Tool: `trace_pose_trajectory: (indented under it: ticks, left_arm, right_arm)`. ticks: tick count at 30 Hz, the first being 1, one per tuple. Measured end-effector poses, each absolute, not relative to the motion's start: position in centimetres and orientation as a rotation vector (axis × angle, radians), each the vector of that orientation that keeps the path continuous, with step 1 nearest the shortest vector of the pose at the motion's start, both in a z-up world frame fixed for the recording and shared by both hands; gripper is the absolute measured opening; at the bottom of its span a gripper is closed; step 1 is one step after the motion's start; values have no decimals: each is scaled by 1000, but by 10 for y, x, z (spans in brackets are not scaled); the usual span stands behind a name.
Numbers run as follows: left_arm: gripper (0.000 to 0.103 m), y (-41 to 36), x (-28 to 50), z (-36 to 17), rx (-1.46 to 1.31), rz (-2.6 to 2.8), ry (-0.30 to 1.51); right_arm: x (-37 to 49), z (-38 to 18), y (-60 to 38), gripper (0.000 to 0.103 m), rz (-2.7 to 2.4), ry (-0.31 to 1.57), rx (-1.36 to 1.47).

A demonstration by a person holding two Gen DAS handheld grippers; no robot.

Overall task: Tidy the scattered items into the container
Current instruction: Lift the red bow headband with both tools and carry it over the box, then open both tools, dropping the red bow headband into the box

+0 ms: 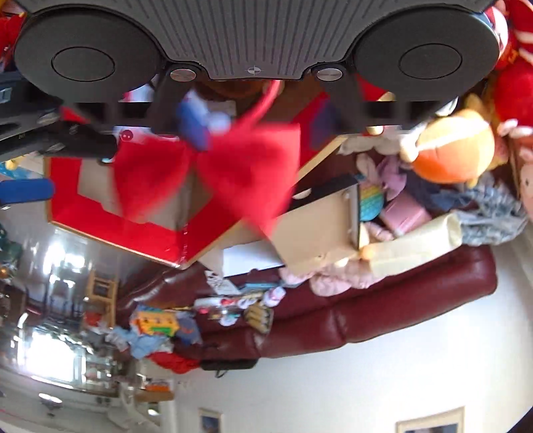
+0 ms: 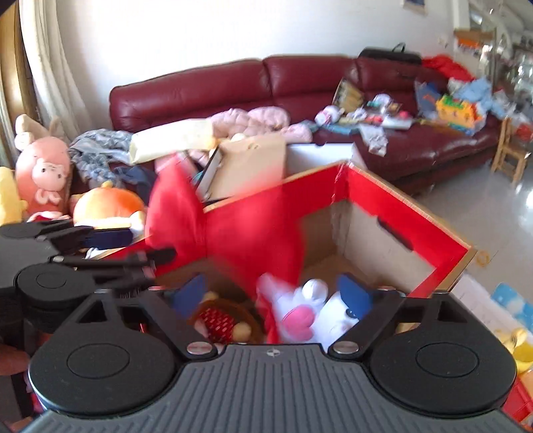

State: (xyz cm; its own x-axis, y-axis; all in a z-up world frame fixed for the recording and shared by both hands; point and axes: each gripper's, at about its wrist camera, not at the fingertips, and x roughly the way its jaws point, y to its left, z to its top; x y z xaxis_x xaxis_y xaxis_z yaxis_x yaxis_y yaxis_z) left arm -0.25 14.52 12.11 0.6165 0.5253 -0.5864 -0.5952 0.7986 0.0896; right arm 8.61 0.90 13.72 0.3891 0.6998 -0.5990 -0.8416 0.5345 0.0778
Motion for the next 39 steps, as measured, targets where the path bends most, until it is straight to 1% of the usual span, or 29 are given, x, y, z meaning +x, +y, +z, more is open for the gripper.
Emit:
trace_pose_trajectory:
  ticks: [3, 10, 22, 29, 37, 39]
  left_arm:
    - [103, 146, -15, 118, -99, 641, 639]
    - [103, 153, -19, 102, -98, 599, 700]
    - [103, 165, -32, 86, -93, 515, 759]
    - [103, 175, -32, 63, -135, 520, 882]
    - [103, 173, -29, 51, -102, 521, 901]
    - [103, 174, -26, 48, -102, 520, 929]
  right_arm:
    - [86, 137, 0, 94, 995, 619, -268]
    - [93, 127, -8, 98, 940, 645, -272]
    - [80, 111, 0, 101, 977, 701, -346]
    - [68, 99, 11, 102, 1046, 723, -434]
    - [67, 89, 18, 102, 1035, 730, -526]
    - [68, 85, 22, 102, 1033, 735, -548]
